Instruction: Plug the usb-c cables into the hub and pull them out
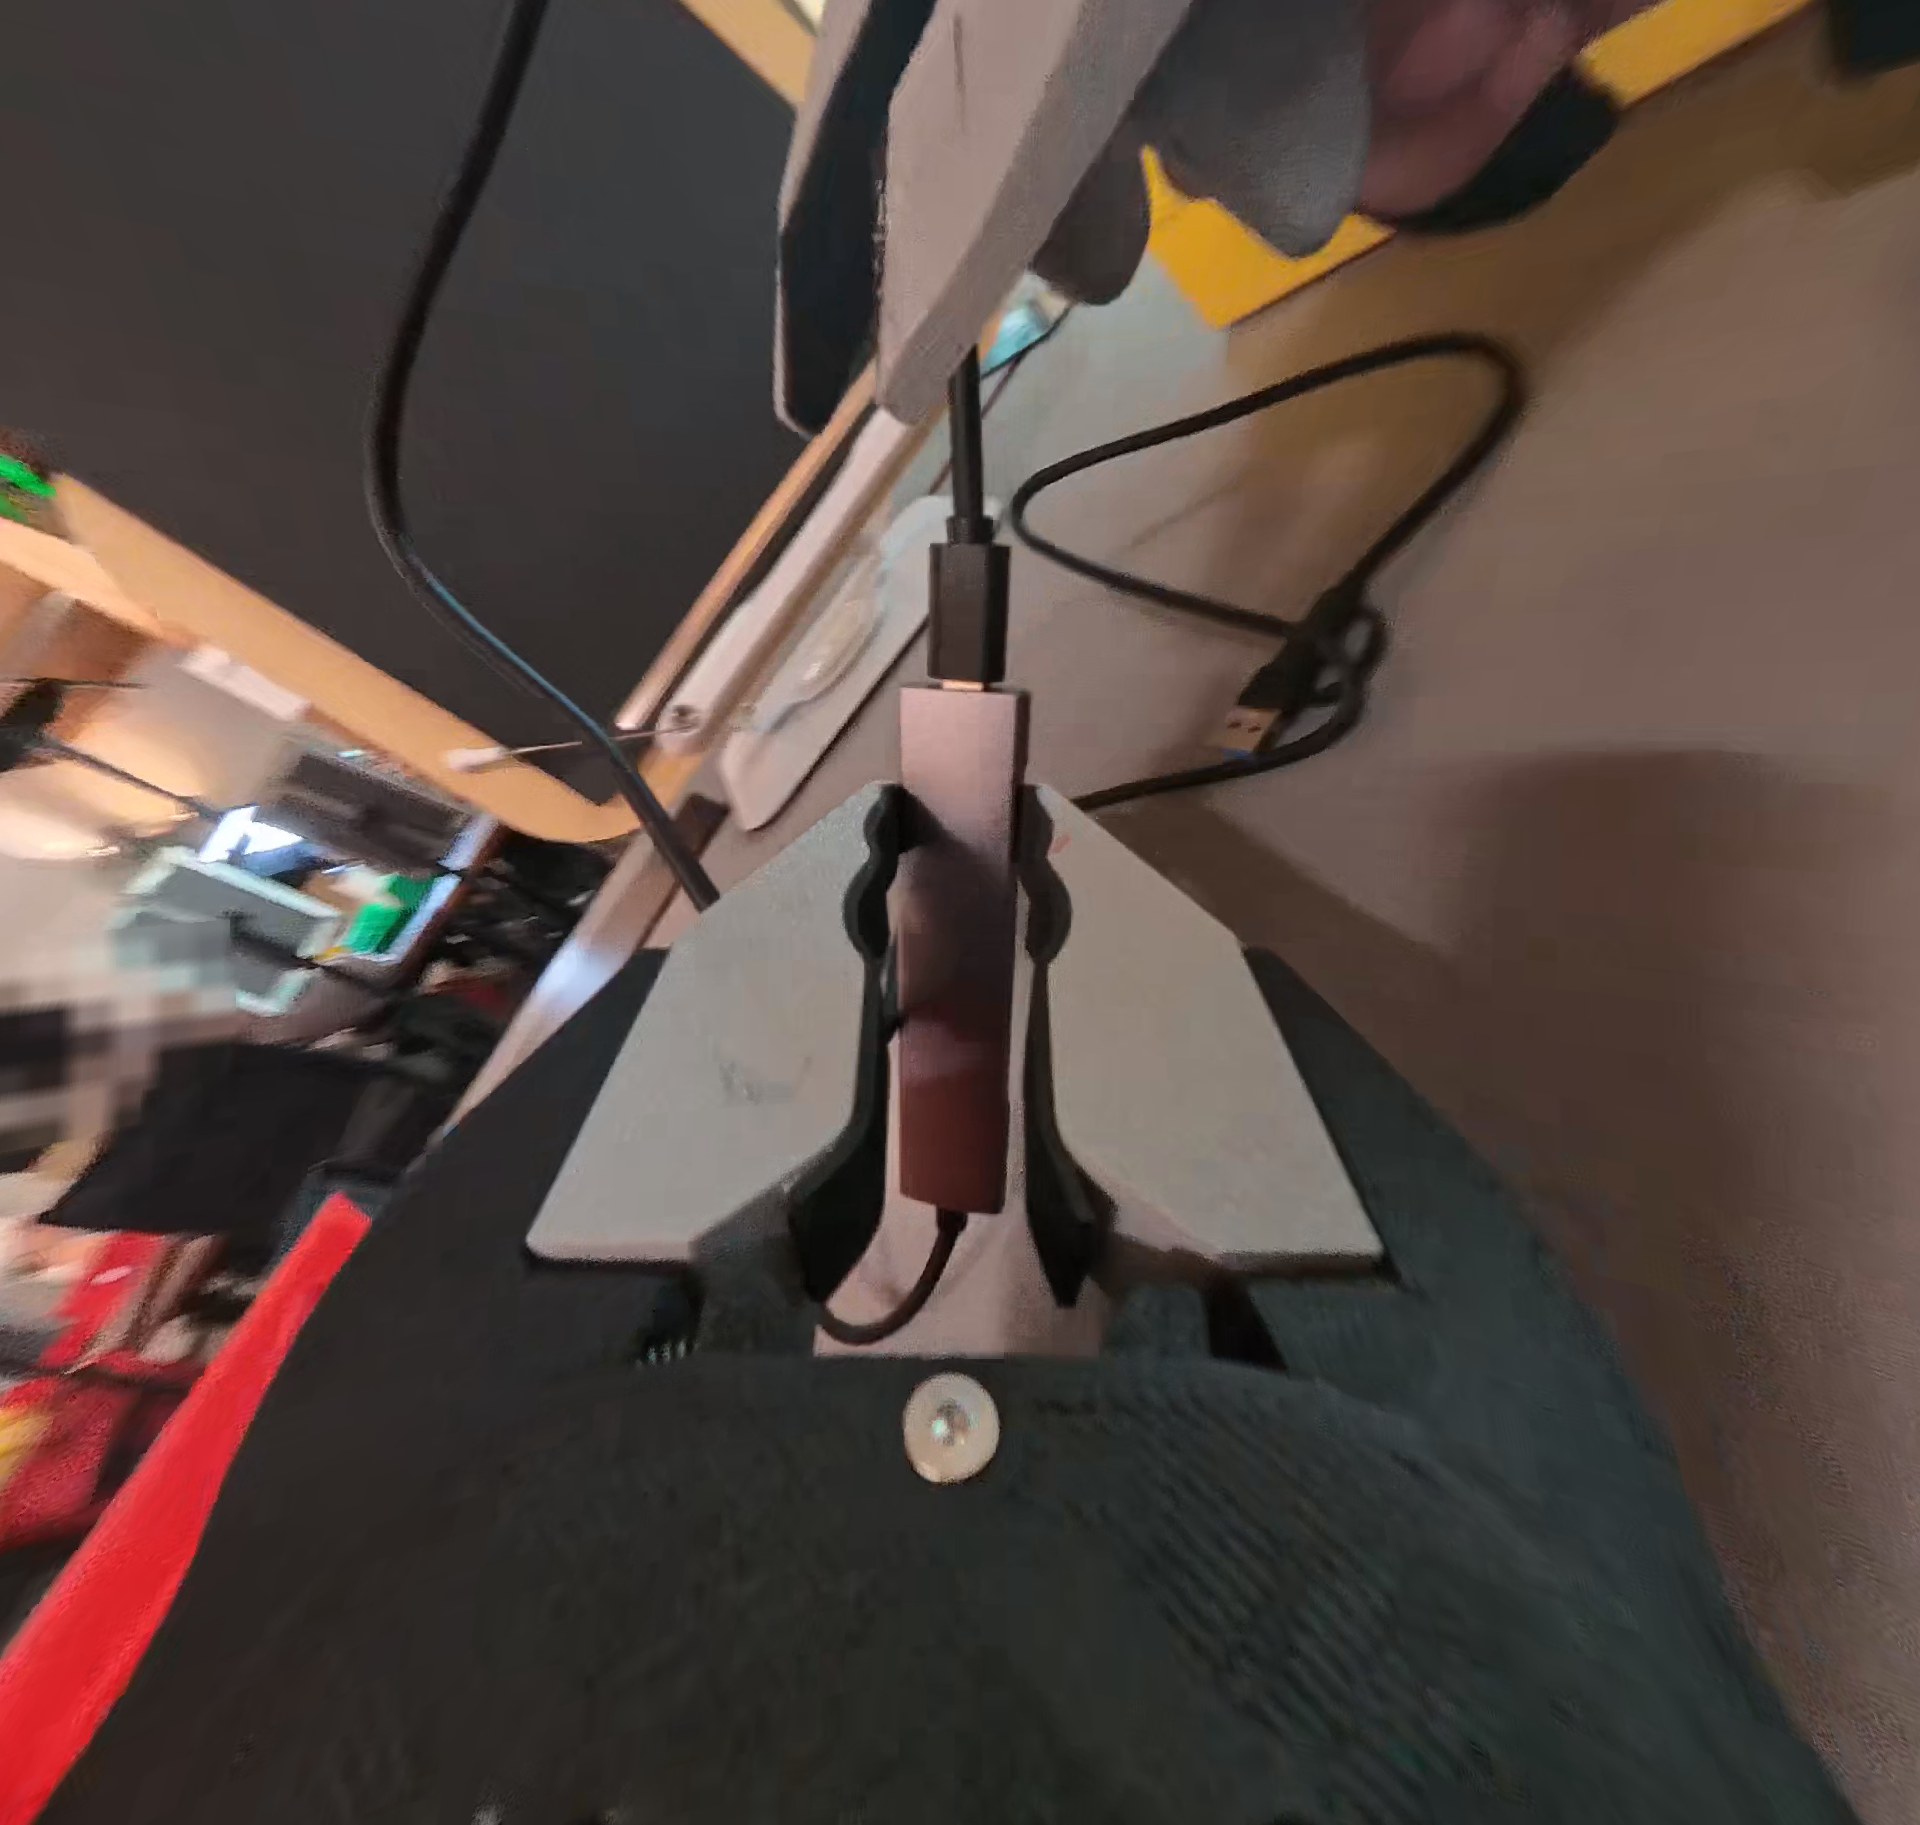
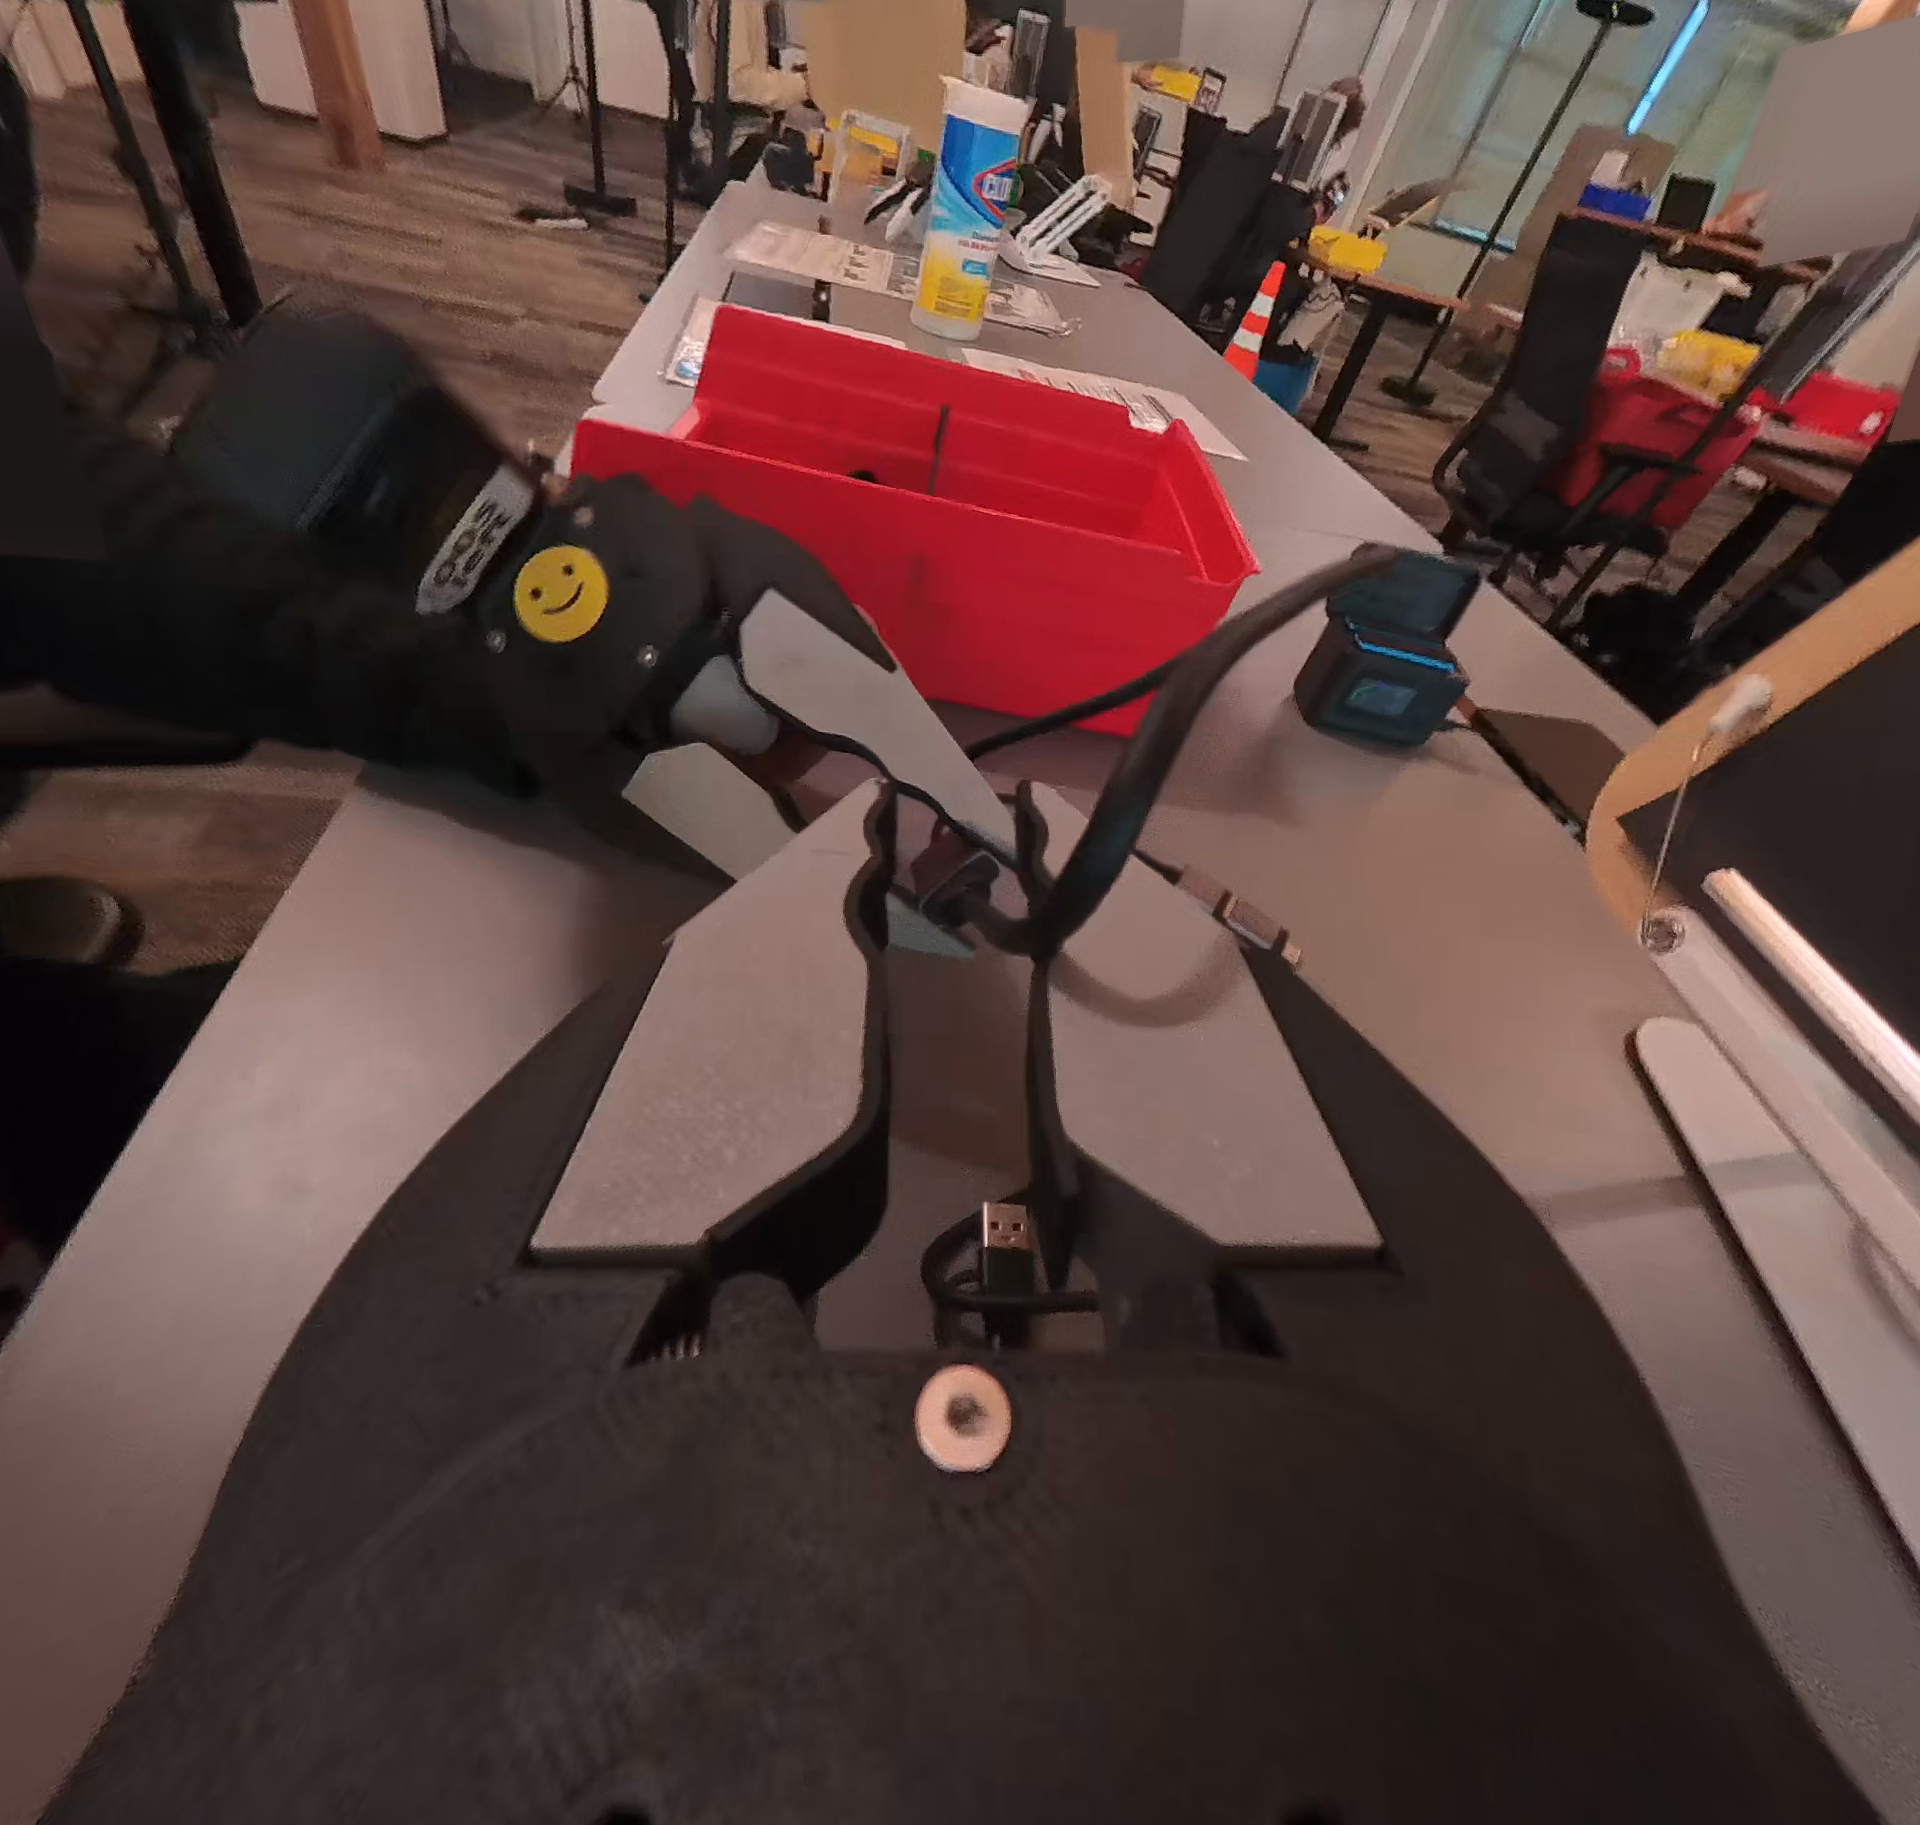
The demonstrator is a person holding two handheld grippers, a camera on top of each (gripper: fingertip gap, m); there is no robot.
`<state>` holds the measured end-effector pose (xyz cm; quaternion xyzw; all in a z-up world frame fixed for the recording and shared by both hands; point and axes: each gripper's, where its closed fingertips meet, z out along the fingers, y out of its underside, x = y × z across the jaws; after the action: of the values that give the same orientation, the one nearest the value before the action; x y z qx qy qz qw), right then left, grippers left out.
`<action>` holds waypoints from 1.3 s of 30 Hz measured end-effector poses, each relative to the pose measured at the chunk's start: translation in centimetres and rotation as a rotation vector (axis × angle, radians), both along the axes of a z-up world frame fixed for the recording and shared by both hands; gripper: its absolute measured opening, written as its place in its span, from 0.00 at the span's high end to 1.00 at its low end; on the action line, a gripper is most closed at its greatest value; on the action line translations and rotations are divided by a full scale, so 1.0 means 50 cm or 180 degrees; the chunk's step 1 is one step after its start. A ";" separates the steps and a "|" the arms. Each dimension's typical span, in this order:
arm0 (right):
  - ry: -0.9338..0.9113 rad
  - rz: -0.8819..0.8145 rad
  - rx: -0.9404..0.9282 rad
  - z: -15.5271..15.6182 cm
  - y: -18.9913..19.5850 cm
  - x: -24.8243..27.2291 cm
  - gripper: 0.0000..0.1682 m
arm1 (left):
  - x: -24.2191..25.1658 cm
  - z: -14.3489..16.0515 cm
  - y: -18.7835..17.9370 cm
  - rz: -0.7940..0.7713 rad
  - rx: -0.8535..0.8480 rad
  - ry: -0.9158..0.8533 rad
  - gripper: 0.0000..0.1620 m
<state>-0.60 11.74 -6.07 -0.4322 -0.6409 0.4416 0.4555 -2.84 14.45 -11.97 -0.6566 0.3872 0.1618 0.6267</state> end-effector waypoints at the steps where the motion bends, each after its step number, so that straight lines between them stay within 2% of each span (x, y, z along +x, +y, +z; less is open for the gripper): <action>1: -0.0023 -0.0049 -0.0081 -0.001 0.007 -0.001 0.86 | -0.006 0.004 0.005 0.0122 0.0075 0.0065 0.87; 3: -0.0138 -0.0058 -0.0232 -0.014 0.011 -0.004 0.80 | -0.013 0.013 0.012 0.0295 0.0185 0.0139 0.87; 6: -0.0358 -0.0101 -0.0468 -0.043 0.016 -0.018 0.77 | -0.015 0.022 0.013 0.0400 0.0289 0.0196 0.89; 10: -0.0374 -0.0246 -0.0736 -0.063 0.025 -0.048 0.78 | -0.020 0.032 0.009 0.0440 0.0417 0.0218 0.94; 12: -0.0367 -0.0391 -0.0798 -0.074 0.043 -0.056 0.88 | -0.027 0.023 0.013 0.0414 0.0224 0.0041 0.95; 15: -0.0273 -0.0265 -0.1257 -0.066 0.042 -0.060 0.85 | -0.032 0.026 0.014 0.0368 0.0207 -0.0112 0.95; 17: -0.0242 -0.0279 -0.1455 -0.060 0.051 -0.060 0.80 | -0.029 0.032 0.011 0.0374 0.0263 -0.0088 0.95; 21: -0.0095 -0.0250 -0.1277 -0.042 0.052 -0.049 0.80 | -0.018 0.074 -0.009 0.0201 0.0546 -0.0297 0.95; 25: 0.0089 0.0059 -0.1087 -0.019 0.012 -0.046 0.76 | 0.017 0.097 -0.039 -0.0333 0.0644 -0.0561 0.95; 28: 0.0188 0.0346 -0.0802 -0.007 -0.026 -0.038 0.90 | 0.030 0.102 -0.053 -0.0703 0.0413 -0.1004 0.95; 32: 0.0353 0.0428 -0.0551 0.010 -0.039 -0.027 0.92 | 0.043 0.118 -0.072 -0.1183 0.0102 -0.1692 0.96; 35: 0.0360 0.0456 -0.0677 0.015 -0.038 -0.026 0.93 | 0.044 0.124 -0.072 -0.1184 0.0139 -0.1763 0.96; 39: 0.0357 0.0304 -0.0769 0.016 -0.018 -0.028 0.94 | 0.028 0.117 -0.058 -0.0872 0.0342 -0.1557 0.95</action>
<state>-1.99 10.85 -5.27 -0.4276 -0.5764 0.5602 0.4137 -1.44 11.55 -6.11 -0.5835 0.3006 -0.0673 0.7514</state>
